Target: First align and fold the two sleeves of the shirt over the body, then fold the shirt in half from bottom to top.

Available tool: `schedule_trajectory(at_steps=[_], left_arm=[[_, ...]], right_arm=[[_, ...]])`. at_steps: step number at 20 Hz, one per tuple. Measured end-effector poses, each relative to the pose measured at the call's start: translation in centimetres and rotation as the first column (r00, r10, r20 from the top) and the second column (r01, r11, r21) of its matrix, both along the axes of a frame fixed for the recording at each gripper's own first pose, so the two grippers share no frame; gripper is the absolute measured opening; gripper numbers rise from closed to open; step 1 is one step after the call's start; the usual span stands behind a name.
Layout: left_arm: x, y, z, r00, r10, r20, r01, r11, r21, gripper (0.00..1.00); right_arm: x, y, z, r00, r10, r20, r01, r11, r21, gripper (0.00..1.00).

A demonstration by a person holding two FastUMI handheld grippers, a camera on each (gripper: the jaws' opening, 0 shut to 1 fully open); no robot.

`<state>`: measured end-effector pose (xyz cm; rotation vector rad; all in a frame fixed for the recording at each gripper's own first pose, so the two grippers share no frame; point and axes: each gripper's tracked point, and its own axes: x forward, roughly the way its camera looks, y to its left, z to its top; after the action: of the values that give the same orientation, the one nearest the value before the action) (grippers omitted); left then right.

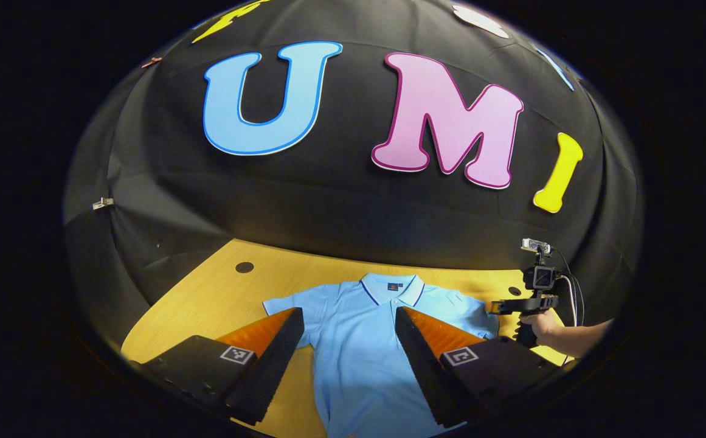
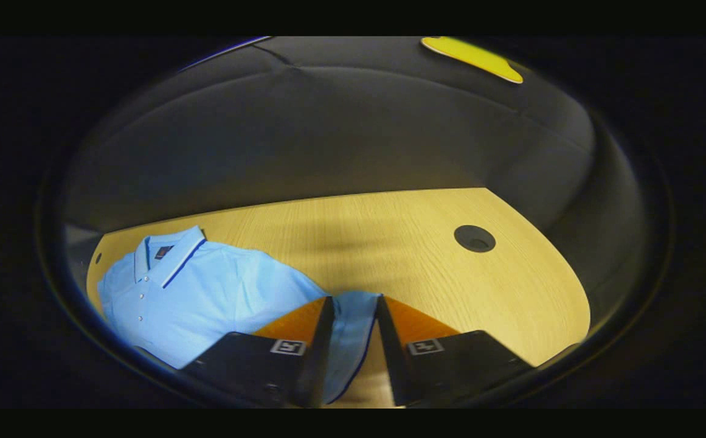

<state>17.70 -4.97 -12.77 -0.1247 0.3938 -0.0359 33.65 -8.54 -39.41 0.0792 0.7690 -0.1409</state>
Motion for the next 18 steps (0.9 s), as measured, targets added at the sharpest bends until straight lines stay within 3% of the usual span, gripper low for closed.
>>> schedule_trajectory(at_steps=[3,4,6,11,12,13,14,15,17,18], left_arm=[[-0.4,0.1,-0.3,1.0,-0.005,-0.008,0.005,1.0,-0.001,0.97],[-0.6,0.3,-0.6,1.0,-0.003,-0.008,0.003,1.0,0.003,0.97],[-0.9,0.6,-0.9,1.0,0.004,-0.01,-0.004,1.0,0.006,0.97],[-2.1,2.0,-2.1,0.999,0.041,-0.031,-0.041,0.999,-0.005,0.97],[-2.2,2.3,-2.3,0.998,0.049,-0.033,-0.05,0.999,-0.01,0.97],[-2.3,2.6,-2.3,0.998,0.059,-0.034,-0.059,0.998,-0.013,0.97],[-2.3,2.9,-2.4,0.997,0.068,-0.033,-0.068,0.998,-0.015,0.97],[-2.4,3.1,-2.3,0.997,0.076,-0.031,-0.077,0.997,-0.015,0.97],[-2.4,3.5,-2.4,0.996,0.087,-0.023,-0.087,0.996,-0.004,0.97],[-2.4,3.6,-2.4,0.996,0.091,-0.021,-0.091,0.996,-0.001,0.97]], right_arm=[[-0.1,0.8,0.2,1.0,0.027,0.006,-0.027,1.0,-0.017,0.12],[0.0,1.2,0.2,0.999,0.032,0.003,-0.032,0.999,-0.009,0.13],[-0.1,2.6,0.1,0.999,0.052,0.003,-0.052,0.998,0.029,0.04],[0.8,5.5,3.9,0.983,0.148,0.105,-0.145,0.989,-0.038,0.09],[1.1,6.7,5.0,0.977,0.168,0.131,-0.164,0.986,-0.042,0.14],[1.1,7.9,6.0,0.971,0.19,0.142,-0.186,0.982,-0.039,0.03],[1.1,9.3,6.7,0.966,0.211,0.148,-0.208,0.977,-0.036,0.14],[1.1,10.7,7.1,0.96,0.233,0.155,-0.231,0.972,-0.035,0.14],[1.4,13.5,7.9,0.949,0.265,0.171,-0.264,0.964,-0.034,0.03],[1.3,15.2,8.2,0.944,0.279,0.174,-0.28,0.96,-0.02,0.14]])
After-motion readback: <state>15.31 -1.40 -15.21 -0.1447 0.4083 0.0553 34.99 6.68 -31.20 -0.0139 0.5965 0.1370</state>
